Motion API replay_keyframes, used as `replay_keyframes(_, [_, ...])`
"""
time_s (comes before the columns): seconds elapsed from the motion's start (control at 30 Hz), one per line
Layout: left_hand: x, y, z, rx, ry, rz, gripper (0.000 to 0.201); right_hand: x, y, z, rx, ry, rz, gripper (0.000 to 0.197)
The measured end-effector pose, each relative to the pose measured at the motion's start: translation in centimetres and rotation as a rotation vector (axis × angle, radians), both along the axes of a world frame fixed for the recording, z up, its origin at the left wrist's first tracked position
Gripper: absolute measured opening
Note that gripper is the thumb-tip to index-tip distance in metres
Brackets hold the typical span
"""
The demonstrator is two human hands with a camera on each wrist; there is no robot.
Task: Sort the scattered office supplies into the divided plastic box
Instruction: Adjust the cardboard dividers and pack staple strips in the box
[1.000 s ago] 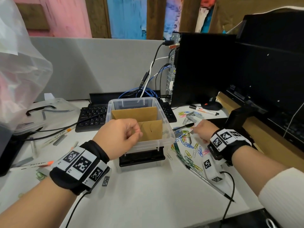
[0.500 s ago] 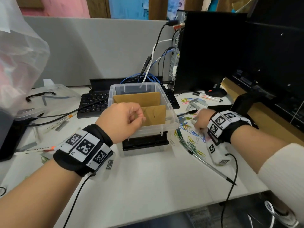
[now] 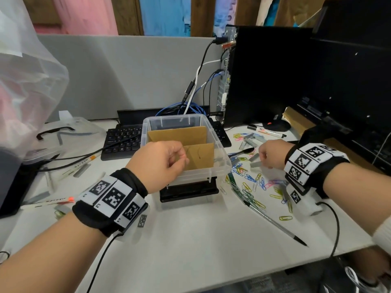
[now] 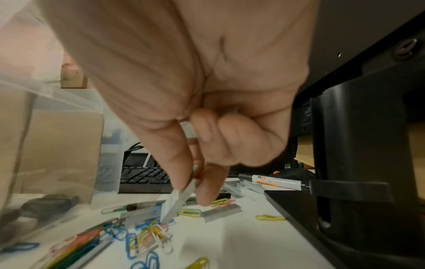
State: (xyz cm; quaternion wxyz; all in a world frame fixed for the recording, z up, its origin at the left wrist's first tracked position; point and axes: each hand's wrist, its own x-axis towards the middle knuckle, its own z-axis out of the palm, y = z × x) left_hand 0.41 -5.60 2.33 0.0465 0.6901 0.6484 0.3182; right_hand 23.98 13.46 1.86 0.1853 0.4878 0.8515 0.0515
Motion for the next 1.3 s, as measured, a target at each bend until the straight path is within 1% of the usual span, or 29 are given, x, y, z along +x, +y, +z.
replay_keyframes(0.07, [0.0,0.0,-0.1,-0.005,-0.001,0.002,0.014,0.3,-0.3,0.5,-0.033,0.061,-0.018,0.008])
replay_keyframes(0.1, [0.0,0.0,-0.1,-0.004,0.001,0.002,0.014,0.5,-0.2,0.8,-0.037,0.139,-0.045,0.009])
replay_keyframes(0.17, [-0.1,0.1,-0.1,-0.016,0.006,-0.003,0.014,1.0,0.2,1.7,-0.047,0.379,-0.112,0.01])
replay_keyframes(0.2, [-0.2,0.1,-0.1,-0.031,0.001,-0.012,0.014,1.0,0.2,2.3,-0.043,0.522,-0.117,0.011])
replay_keyframes(0.23, [-0.2,0.2,0.1,-0.052,-0.015,-0.025,0.014,0.8,-0.1,3.0,-0.022,0.668,-0.087,0.01])
replay_keyframes(0.3, [-0.4,0.3,0.5,-0.081,-0.071,-0.045,0.015,-0.2,-1.8,4.4,0.006,0.938,0.029,0.009])
replay_keyframes(0.37, [-0.3,0.4,1.2,-0.086,-0.163,-0.052,0.015,-2.0,-4.5,5.7,-0.046,1.137,0.158,0.007])
replay_keyframes(0.4, [-0.2,0.4,1.6,-0.087,-0.236,-0.053,0.015,-3.1,-5.8,6.0,-0.096,1.198,0.215,0.006])
replay_keyframes(0.47, [0.2,0.5,2.2,-0.091,-0.409,-0.048,0.02,-5.3,-7.6,6.0,-0.185,1.24,0.307,0.004])
replay_keyframes(0.57, [0.9,0.6,2.7,-0.118,-0.692,-0.011,0.028,-8.1,-8.8,4.6,-0.218,1.224,0.379,0.003])
replay_keyframes(0.63, [0.8,0.8,2.6,-0.115,-0.869,0.039,0.031,-9.2,-9.2,3.8,-0.236,1.232,0.381,0.004])
replay_keyframes(0.7, [0.4,0.9,2.3,-0.087,-0.958,0.07,0.028,-10.0,-9.3,3.1,-0.277,1.268,0.364,0.004])
replay_keyframes(0.8, [0.3,1.0,2.1,-0.061,-0.96,0.093,0.017,-10.3,-9.6,2.4,-0.309,1.316,0.352,0.004])
replay_keyframes(0.87, [0.5,1.1,1.9,-0.042,-0.888,0.111,0.018,-10.2,-9.7,2.1,-0.32,1.335,0.357,0.005])
replay_keyframes(0.97, [0.8,1.1,1.7,-0.014,-0.789,0.124,0.028,-10.0,-9.9,2.0,-0.319,1.309,0.399,0.004])
replay_keyframes(1.07, [0.6,1.0,1.6,0.004,-0.756,0.148,0.024,-10.0,-10.1,1.9,-0.351,1.3,0.388,0.006])
replay_keyframes(1.13, [0.6,1.0,1.6,0.021,-0.773,0.158,0.017,-9.9,-10.0,1.9,-0.348,1.311,0.36,0.003])
replay_keyframes(1.17, [0.6,0.9,1.5,0.031,-0.791,0.163,0.012,-9.8,-9.9,1.9,-0.349,1.322,0.338,0.006])
replay_keyframes(1.23, [0.6,0.7,1.6,0.038,-0.828,0.167,0.005,-9.7,-9.6,1.8,-0.391,1.366,0.286,0.024])
replay_keyframes(1.3, [0.5,0.6,1.6,0.035,-0.878,0.149,0.002,-9.5,-9.3,1.9,-0.45,1.43,0.237,0.037])
